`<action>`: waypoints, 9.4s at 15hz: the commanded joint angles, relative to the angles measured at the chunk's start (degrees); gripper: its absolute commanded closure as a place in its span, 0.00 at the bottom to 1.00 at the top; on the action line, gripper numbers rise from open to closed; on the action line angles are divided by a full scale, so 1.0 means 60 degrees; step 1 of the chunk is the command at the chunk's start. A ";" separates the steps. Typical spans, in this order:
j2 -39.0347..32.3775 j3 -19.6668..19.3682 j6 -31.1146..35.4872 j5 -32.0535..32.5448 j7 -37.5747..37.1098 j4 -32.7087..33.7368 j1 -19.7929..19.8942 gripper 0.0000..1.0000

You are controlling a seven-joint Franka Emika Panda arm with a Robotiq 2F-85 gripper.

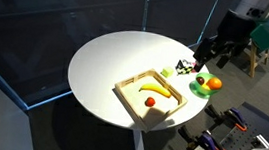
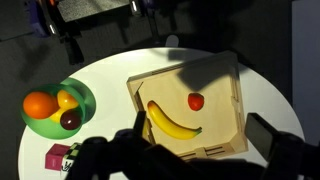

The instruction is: Take the orange out of the bowl and place it on the tray

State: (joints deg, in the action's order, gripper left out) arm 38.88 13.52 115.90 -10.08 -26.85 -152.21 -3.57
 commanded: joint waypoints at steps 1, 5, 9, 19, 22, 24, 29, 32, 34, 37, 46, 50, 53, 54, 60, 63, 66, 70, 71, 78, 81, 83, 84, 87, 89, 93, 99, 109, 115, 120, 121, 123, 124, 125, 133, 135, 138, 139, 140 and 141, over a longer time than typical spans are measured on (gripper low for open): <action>-0.0069 -0.0505 -0.0323 -0.0012 0.0245 0.0427 0.0231 0.00; -0.0117 -0.1150 -0.0578 -0.0003 0.0786 0.0828 0.0450 0.00; -0.0234 -0.1808 -0.1050 0.0161 0.1942 0.1268 0.0630 0.00; -0.0810 -0.2640 -0.1323 0.1558 0.3256 0.1535 0.1613 0.00; -0.1038 -0.2849 -0.1190 0.2035 0.3250 0.1504 0.1935 0.00; -0.1202 -0.3025 -0.0948 0.2254 0.3389 0.1448 0.2070 0.00; -0.1646 -0.3467 0.0103 0.2452 0.4177 0.1277 0.2158 0.00; -0.1964 -0.3725 0.0429 0.2283 0.4603 0.1250 0.2138 0.00; -0.2157 -0.3839 0.0421 0.2190 0.4719 0.1313 0.2144 0.00; -0.2146 -0.3756 0.0318 0.2254 0.4472 0.1249 0.2166 0.00; -0.2187 -0.3784 0.0316 0.2248 0.4481 0.1289 0.2171 0.00; -0.2474 -0.3916 0.0545 0.2314 0.4738 0.1239 0.2201 0.00; -0.2971 -0.4034 0.0981 0.2402 0.4996 0.1217 0.2230 0.00; -0.3178 -0.4078 0.1136 0.2408 0.5070 0.1231 0.2246 0.00; -0.4499 -0.4338 0.2119 0.2385 0.5677 0.1298 0.2351 0.00; -0.5223 -0.4374 0.2660 0.2544 0.5736 0.1326 0.2436 0.00; -0.5860 -0.4381 0.3056 0.2685 0.5795 0.1369 0.2500 0.00; -0.6406 -0.4371 0.3398 0.2870 0.5719 0.1319 0.2533 0.00; -0.6482 -0.4378 0.3515 0.2951 0.5649 0.1271 0.2546 0.00; -0.6837 -0.4559 0.4144 0.3243 0.5772 0.1130 0.2764 0.00; -0.6930 -0.4609 0.4507 0.3146 0.5988 0.1020 0.2826 0.00; -0.6992 -0.4629 0.4863 0.3162 0.6089 0.0911 0.2852 0.00; -0.7036 -0.4634 0.5067 0.3170 0.6157 0.0862 0.2861 0.00; -0.7141 -0.4623 0.5604 0.3144 0.6394 0.0717 0.2875 0.00; -0.7252 -0.4601 0.5840 0.3079 0.6486 0.0676 0.2870 0.00; -0.7473 -0.4567 0.6017 0.2939 0.6661 0.0673 0.2885 0.00; -0.7799 -0.4536 0.5979 0.2802 0.6851 0.0758 0.2936 0.00; -0.8080 -0.4548 0.5976 0.2828 0.6850 0.0832 0.3017 0.00; -0.8292 -0.4527 0.5960 0.2803 0.6907 0.0952 0.3084 0.00; -0.8524 -0.4506 0.5955 0.2809 0.6955 0.1085 0.3106 0.00; -0.8559 -0.4502 0.5947 0.2805 0.6963 0.1103 0.3112 0.00; -0.8639 -0.4493 0.5937 0.2799 0.6978 0.1142 0.3127 0.00; -0.8678 -0.4489 0.5933 0.2800 0.6982 0.1159 0.3134 0.00; -0.8707 -0.4486 0.5929 0.2799 0.6985 0.1171 0.3139 0.00; -0.8911 -0.4472 0.5914 0.2819 0.6946 0.1283 0.3144 0.32; -0.8931 -0.4470 0.5896 0.2823 0.6934 0.1300 0.3142 0.51; -0.8875 -0.4466 0.5812 0.2797 0.6904 0.1300 0.3137 0.53; -0.8834 -0.4468 0.5797 0.2796 0.6893 0.1283 0.3133 0.53; -0.8781 -0.4475 0.5769 0.2812 0.6869 0.1258 0.3120 0.53; -0.8720 -0.4495 0.5747 0.2851 0.6798 0.1233 0.3089 0.53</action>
State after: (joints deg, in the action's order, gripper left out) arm -14.00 -14.06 151.14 8.14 12.81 -145.32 14.03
